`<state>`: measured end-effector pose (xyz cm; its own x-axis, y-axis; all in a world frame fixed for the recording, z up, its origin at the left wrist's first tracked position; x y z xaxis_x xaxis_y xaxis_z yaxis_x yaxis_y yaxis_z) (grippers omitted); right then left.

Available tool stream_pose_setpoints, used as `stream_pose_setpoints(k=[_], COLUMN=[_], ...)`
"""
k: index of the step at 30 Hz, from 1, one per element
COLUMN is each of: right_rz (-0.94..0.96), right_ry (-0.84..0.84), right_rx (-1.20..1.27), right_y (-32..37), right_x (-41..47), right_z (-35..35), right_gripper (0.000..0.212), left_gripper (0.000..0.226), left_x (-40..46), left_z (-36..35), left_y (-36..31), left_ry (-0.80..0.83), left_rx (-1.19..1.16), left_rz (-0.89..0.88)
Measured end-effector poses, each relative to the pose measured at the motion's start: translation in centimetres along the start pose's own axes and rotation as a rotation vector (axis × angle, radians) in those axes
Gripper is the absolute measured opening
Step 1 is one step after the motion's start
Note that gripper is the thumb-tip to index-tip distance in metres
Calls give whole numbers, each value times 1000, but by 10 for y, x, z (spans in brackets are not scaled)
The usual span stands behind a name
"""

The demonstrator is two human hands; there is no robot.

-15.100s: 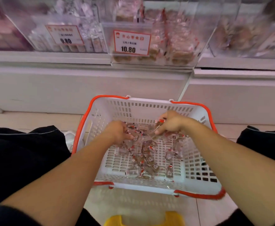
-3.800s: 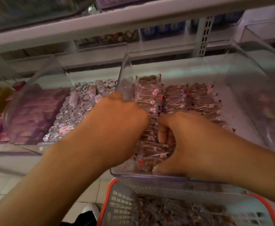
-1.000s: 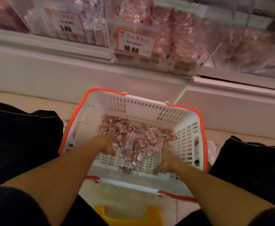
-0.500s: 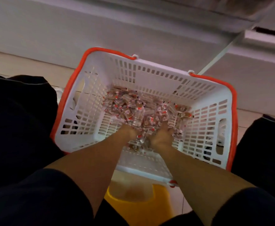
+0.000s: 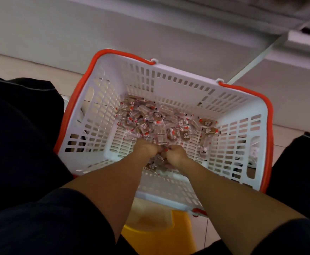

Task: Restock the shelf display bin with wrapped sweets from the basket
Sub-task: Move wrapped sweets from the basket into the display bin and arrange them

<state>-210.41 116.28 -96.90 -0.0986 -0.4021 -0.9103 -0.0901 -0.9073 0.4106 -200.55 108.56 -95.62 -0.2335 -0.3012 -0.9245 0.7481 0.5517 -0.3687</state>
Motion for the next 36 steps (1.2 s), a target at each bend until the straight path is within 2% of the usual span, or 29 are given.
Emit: stream_pose_setpoints(k=[4, 6, 8, 10, 13, 15, 17, 19, 21, 23, 26, 29, 32, 36], right_rz=[-84, -94, -78, -39, 21, 69, 102, 127, 154, 179, 209, 268, 387, 501], right_ry=[157, 180, 172, 149, 147, 159, 175, 215, 228, 201, 240, 379, 344, 198], right_rx=[-58, -103, -132, -156, -52, 36, 100, 184, 208, 200, 210, 257, 320, 321], right_y=[-3, -1, 2, 5, 10, 15, 18, 20, 21, 24, 30, 41, 51, 59], right_x=[-19, -26, -32, -40, -54, -64, -73, -81, -90, -97, -108, -119, -122, -126], right_z=[7, 13, 19, 22, 23, 25, 28, 33, 37, 42, 46, 43, 41, 45], right_gripper=[12, 14, 26, 45, 70, 75, 70, 55, 30, 17, 19, 17, 22, 36], left_gripper=[48, 32, 16, 20, 14, 15, 21, 26, 21, 10, 4, 15, 23, 49], left_x=[-7, -13, -21, -29, -44, -54, -62, -67, -70, -76, -81, -91, -99, -108], left_z=[11, 21, 28, 34, 42, 46, 49, 51, 52, 50, 49, 48, 47, 46], left_y=[8, 7, 5, 4, 3, 2, 0, -1, -1, -1, -6, -20, -30, -40], left_ry=[45, 91, 144, 174, 191, 254, 319, 360, 373, 388, 466, 588, 686, 792], left_rx=[73, 156, 282, 331, 304, 245, 144, 15, -37, -49, -235, -511, -522, -451], left_rz=[-9, -4, 10, -9, -91, -116, -131, -162, -150, -94, -74, -180, -216, -193])
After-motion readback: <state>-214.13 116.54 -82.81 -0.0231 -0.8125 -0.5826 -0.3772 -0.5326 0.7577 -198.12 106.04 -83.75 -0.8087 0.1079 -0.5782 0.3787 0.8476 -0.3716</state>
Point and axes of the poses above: each hand's wrist, its own x-axis towards the middle knuckle, its own z-axis out of the back of the hand, y = z × x, the point moved 1 cm from there along x, towards the middle knuckle, and after that the axes turned 15 degrees about y, right-handed, at the moved point
